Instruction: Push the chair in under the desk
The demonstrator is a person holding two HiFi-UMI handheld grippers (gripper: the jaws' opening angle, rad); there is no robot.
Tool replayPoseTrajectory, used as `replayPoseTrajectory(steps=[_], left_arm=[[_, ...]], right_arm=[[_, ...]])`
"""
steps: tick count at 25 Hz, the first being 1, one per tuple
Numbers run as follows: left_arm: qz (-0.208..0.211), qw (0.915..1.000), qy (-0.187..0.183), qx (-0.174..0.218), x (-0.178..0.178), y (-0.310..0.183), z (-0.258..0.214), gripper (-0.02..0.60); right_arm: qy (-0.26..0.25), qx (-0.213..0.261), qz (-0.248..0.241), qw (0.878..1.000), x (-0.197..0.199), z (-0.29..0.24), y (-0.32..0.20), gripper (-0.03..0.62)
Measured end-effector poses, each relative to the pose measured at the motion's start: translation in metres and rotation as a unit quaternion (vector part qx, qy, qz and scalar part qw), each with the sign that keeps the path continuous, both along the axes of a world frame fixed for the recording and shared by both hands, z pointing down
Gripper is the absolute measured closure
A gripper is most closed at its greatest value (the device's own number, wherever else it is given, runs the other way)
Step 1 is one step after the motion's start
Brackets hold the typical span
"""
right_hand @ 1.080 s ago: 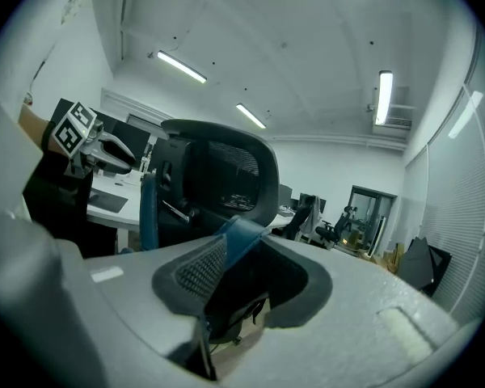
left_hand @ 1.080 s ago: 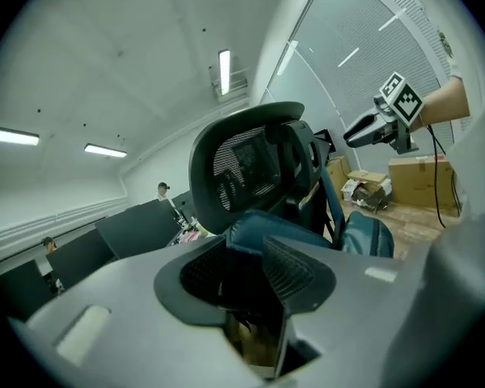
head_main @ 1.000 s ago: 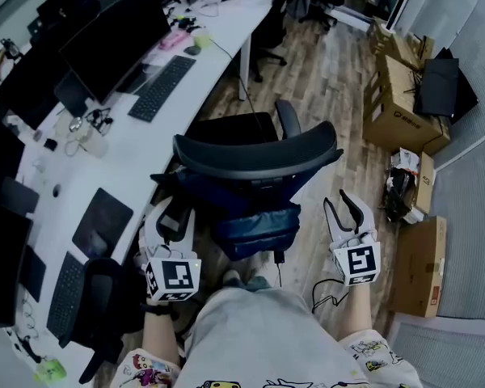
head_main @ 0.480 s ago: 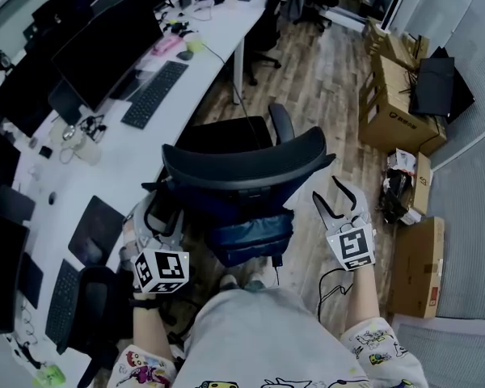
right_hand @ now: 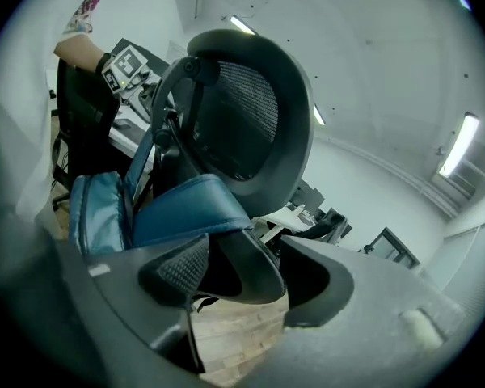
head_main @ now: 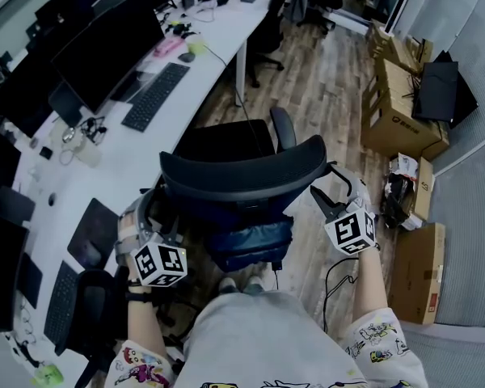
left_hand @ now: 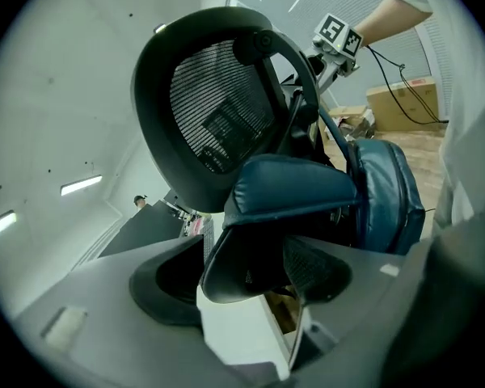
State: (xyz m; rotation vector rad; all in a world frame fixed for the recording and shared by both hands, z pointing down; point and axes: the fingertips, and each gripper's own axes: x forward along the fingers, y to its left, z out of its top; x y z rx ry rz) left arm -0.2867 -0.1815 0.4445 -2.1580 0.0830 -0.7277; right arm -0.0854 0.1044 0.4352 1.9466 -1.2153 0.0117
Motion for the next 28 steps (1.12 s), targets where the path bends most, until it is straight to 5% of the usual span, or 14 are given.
replayPoseTrajectory(steps=[6,10,28], left_arm=[[-0.007,0.9997,-0.010,0.019,0.009,-0.010,0.007,0.279],[-0.011,0.9990,-0.009,0.043,0.015,-0.012,0.007,0.344],[-0.040,0.9981,0.008,0.046,0.023,-0.017,0.004,0.341]], right_arm=[[0.020,-0.044,-0.019,0.999,0.012,0.011,-0.009,0.316],[0.030,-0.060,-0.026,0.997,0.016,0.017,-0.016,0.331],[0.044,-0.041,-0.038,0.997,0.033,0.015,-0.023,0.333]])
